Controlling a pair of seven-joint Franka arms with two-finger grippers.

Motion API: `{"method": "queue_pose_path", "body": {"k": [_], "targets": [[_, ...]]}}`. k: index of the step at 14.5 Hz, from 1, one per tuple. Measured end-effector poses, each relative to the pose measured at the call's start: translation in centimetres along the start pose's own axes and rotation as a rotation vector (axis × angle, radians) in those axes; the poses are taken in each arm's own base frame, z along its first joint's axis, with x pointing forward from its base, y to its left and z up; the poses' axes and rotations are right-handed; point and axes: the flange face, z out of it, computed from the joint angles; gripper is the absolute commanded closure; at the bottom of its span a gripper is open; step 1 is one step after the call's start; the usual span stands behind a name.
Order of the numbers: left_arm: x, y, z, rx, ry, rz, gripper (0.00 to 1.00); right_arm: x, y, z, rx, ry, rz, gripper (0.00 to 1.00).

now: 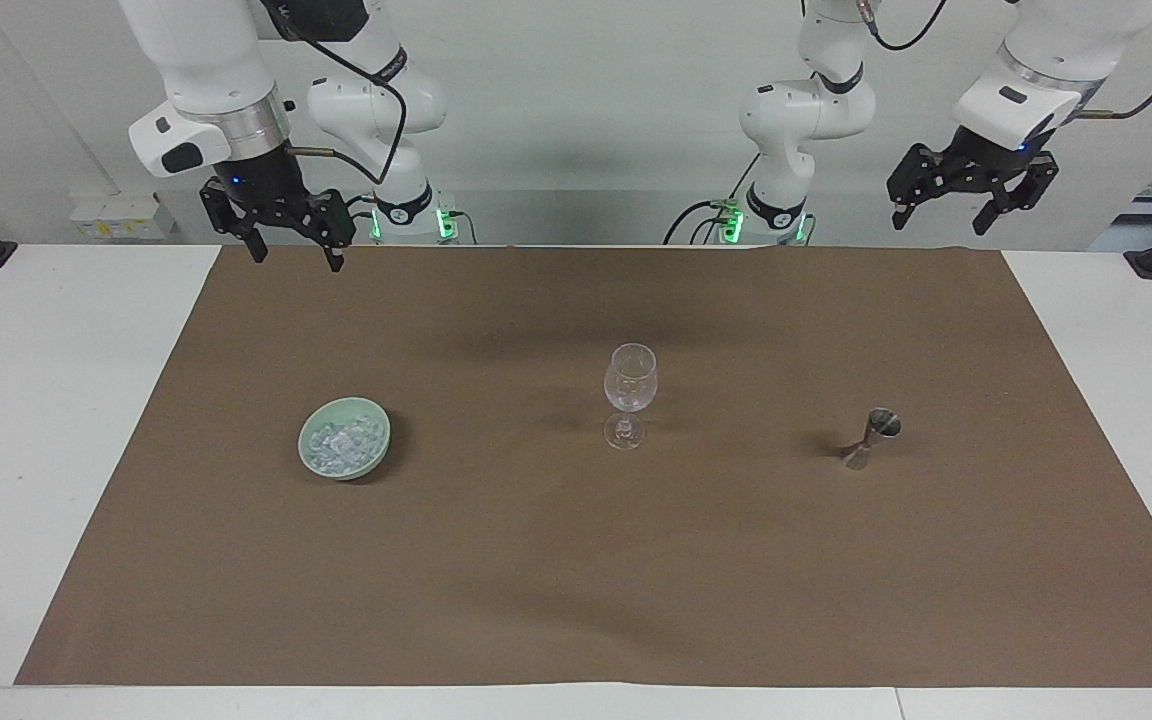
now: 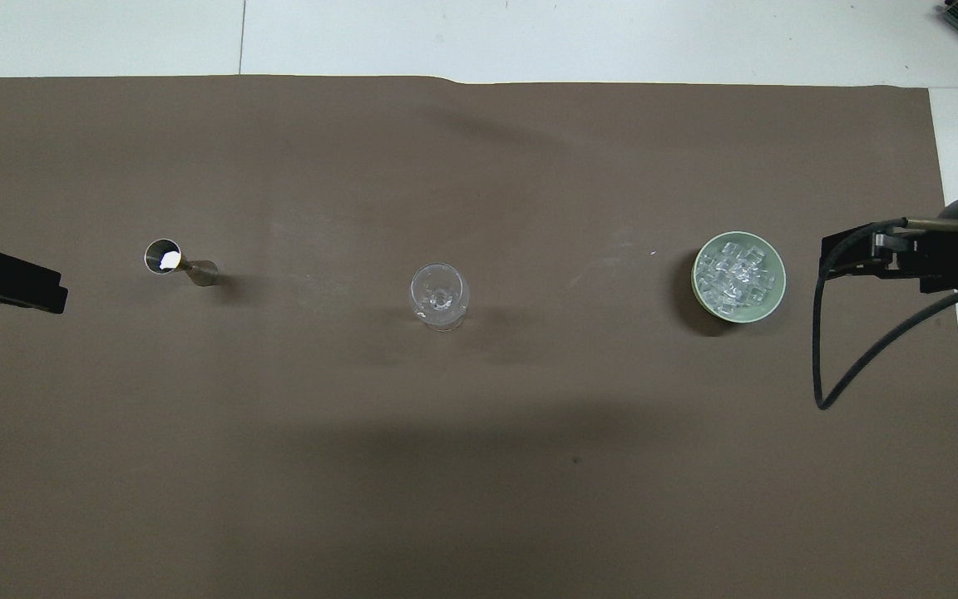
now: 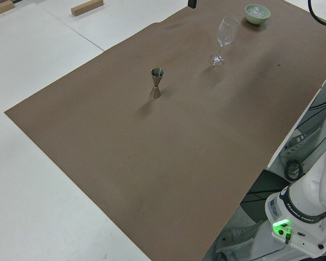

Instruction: Pour wine and add ice with both arms

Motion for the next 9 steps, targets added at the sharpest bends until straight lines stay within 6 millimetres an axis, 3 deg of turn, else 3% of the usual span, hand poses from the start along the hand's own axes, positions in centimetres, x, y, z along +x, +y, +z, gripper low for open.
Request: {"method": "queue_pose_path", "body": {"k": [9], "targets": [[0.05, 0.21, 0.34, -0.013, -0.007, 0.014, 0.0, 0.0, 0.0, 0.0, 0.0, 0.0, 0.0, 0.0]]}}
